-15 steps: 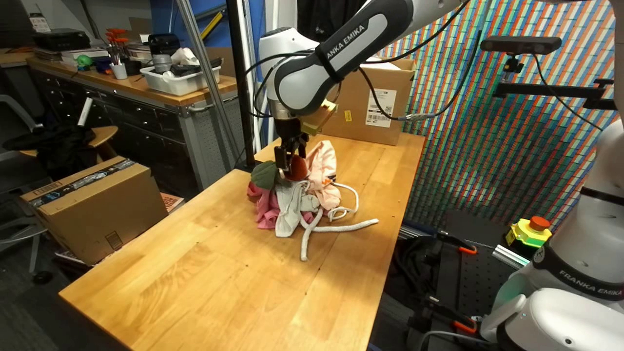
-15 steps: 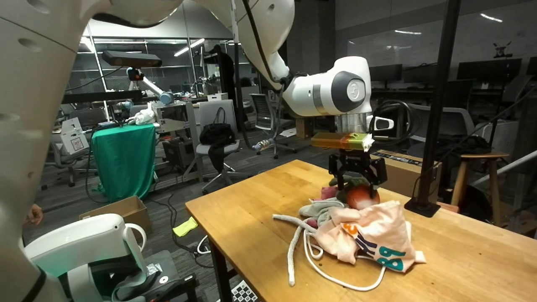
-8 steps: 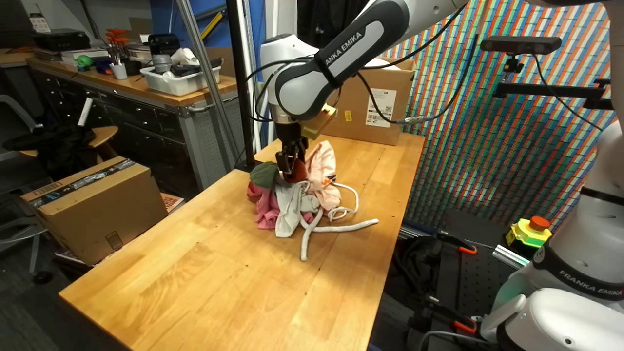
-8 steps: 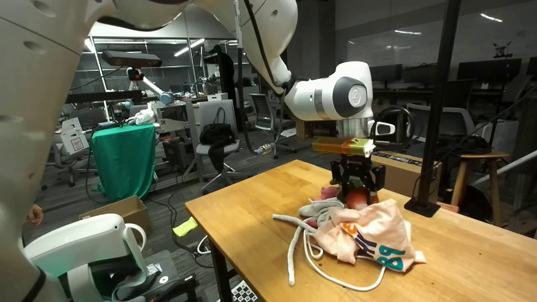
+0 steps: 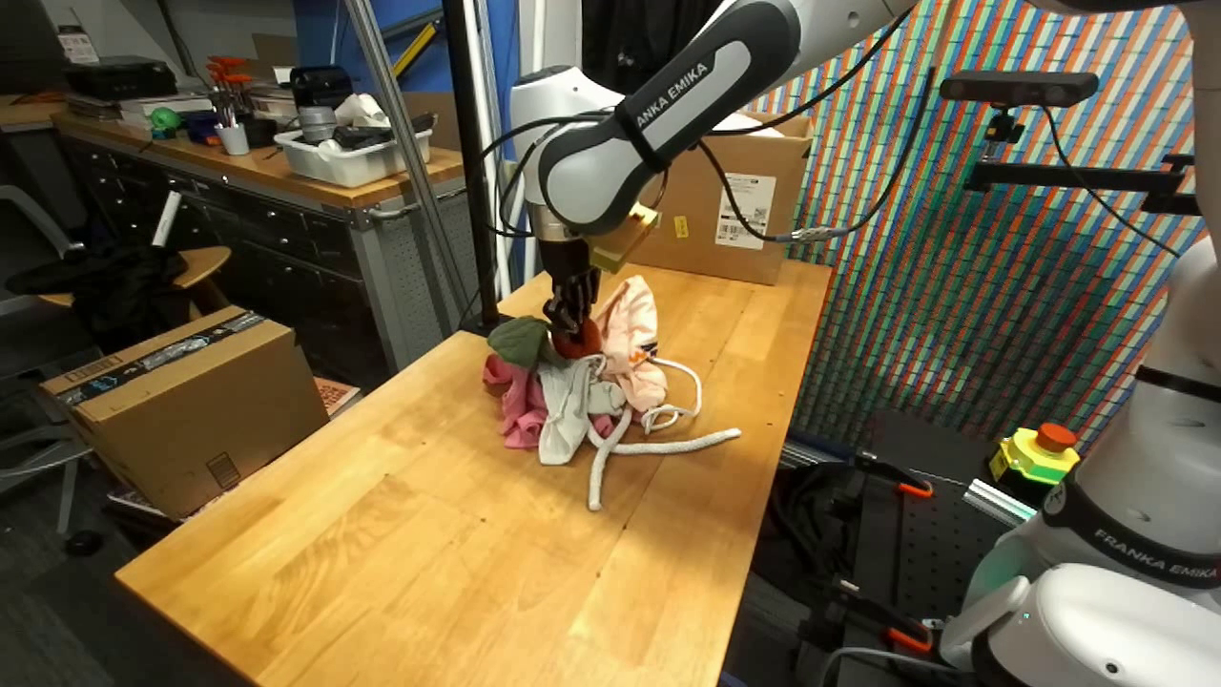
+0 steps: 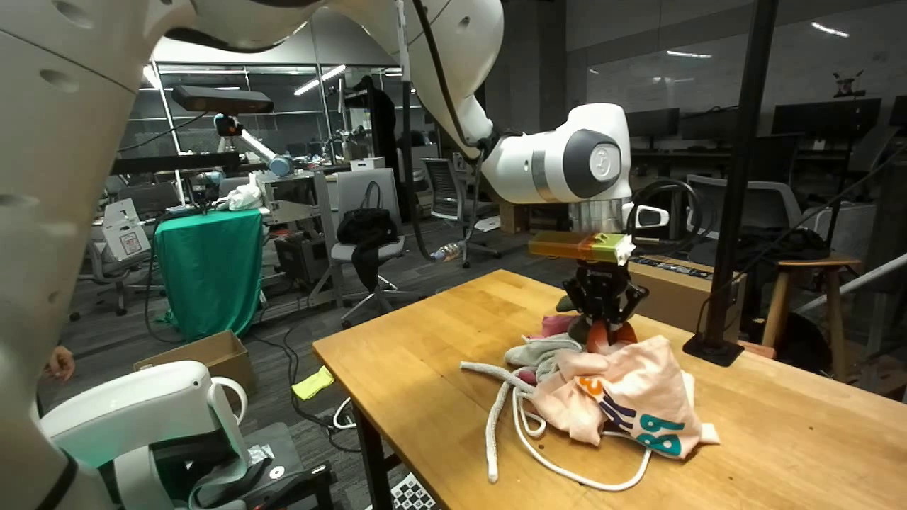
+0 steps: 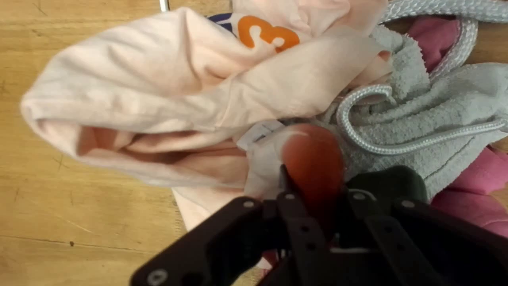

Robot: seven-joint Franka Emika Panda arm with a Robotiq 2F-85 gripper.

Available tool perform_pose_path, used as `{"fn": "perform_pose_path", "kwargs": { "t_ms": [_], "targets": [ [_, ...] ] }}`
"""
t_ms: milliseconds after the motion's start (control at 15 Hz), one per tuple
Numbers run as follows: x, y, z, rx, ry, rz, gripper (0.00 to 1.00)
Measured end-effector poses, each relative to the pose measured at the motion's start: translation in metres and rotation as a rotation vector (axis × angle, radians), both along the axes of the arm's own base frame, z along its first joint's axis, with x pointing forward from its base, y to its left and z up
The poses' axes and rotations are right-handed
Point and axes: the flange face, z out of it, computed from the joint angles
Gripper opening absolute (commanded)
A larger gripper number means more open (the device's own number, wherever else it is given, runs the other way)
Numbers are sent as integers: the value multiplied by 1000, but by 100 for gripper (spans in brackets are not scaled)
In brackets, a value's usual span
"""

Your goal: Separate all the objects on the table

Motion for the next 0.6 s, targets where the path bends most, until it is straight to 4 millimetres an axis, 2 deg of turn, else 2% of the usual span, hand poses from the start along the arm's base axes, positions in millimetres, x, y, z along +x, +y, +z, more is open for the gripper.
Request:
{"fn": "perform_pose_path", "kwargs": {
  "t_ms": [333,600],
  "targets": [
    [-2,10,10,1,10,12,8],
    [-7,41,46,2,32,53,8]
  ]
}}
